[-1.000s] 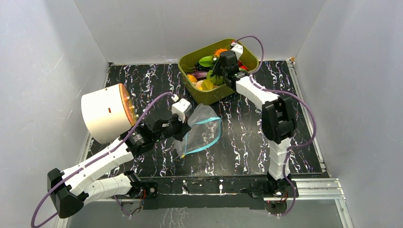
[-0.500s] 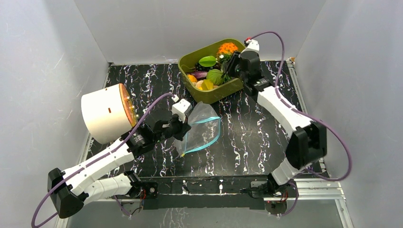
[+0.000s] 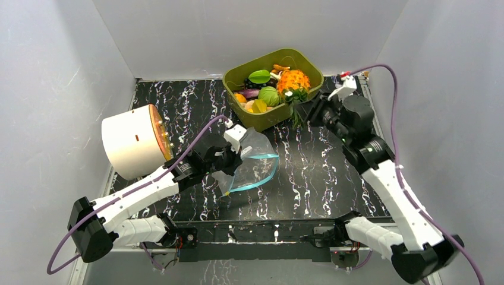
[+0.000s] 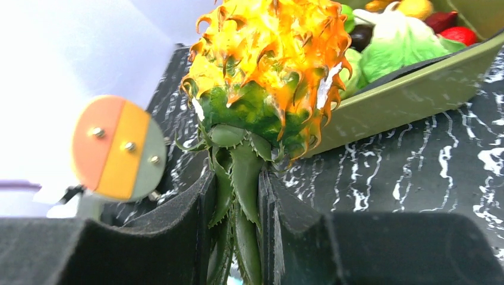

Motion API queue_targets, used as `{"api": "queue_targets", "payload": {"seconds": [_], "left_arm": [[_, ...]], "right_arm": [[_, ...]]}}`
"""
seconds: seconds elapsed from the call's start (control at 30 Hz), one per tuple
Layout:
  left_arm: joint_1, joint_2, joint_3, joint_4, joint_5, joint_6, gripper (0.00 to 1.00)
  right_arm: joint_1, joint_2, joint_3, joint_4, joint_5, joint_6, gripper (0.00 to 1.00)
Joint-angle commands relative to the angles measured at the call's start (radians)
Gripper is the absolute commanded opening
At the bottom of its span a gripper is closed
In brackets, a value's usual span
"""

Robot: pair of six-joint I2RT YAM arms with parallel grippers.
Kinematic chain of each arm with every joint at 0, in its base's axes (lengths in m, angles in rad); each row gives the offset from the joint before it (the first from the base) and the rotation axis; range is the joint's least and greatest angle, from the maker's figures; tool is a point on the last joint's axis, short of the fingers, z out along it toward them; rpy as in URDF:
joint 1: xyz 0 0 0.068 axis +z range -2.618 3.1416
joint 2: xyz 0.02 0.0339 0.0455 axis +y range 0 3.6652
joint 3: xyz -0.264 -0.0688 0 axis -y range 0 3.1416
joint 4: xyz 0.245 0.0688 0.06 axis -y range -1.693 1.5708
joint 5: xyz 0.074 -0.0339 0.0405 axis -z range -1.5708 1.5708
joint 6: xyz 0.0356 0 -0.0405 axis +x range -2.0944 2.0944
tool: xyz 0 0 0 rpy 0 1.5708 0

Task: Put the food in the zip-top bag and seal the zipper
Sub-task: Place the fake fruit in the zipper food storage bag.

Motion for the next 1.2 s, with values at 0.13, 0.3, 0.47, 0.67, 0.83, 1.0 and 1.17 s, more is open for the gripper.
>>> {"api": "queue_targets", "payload": {"seconds": [0.13,0.3,0.47,0.67,0.83,1.0,1.17], "left_arm": [[-0.004,-0.008,0.017,0.06,-0.003,-0.062,0.0],[-0.005,-0.003,0.019,0.069,0.001,-0.072,0.0],[-0.005,0.0,0.03,0.072,0.011,-0.079,0.0],[-0.004,0.007,0.027,0.082,0.016,-0.101,0.0],[-0.006,0.011,0.039,0.079,0.023,-0.11,0.0],[-0.005,-0.003,0.039,0.075,0.02,-0.113,0.0],[-0.005,-0.008,0.028,0.075,0.012,-0.128,0.0]], "right_arm": [[-0.001,-0.2,-0.1,-0.104,-0.321,0.028,0.22],[-0.001,-0.272,-0.147,-0.139,-0.454,0.041,0.22],[0.0,-0.276,-0.162,-0.217,-0.609,0.004,0.22],[0.002,-0.288,-0.23,-0.19,-0.736,0.057,0.22],[0.002,-0.272,-0.256,-0.193,-0.834,0.055,0.22],[0.004,-0.277,-0.279,-0.183,-0.887,0.054,0.22],[0.004,-0.288,-0.28,-0.17,-0.928,0.066,0.22]]}}
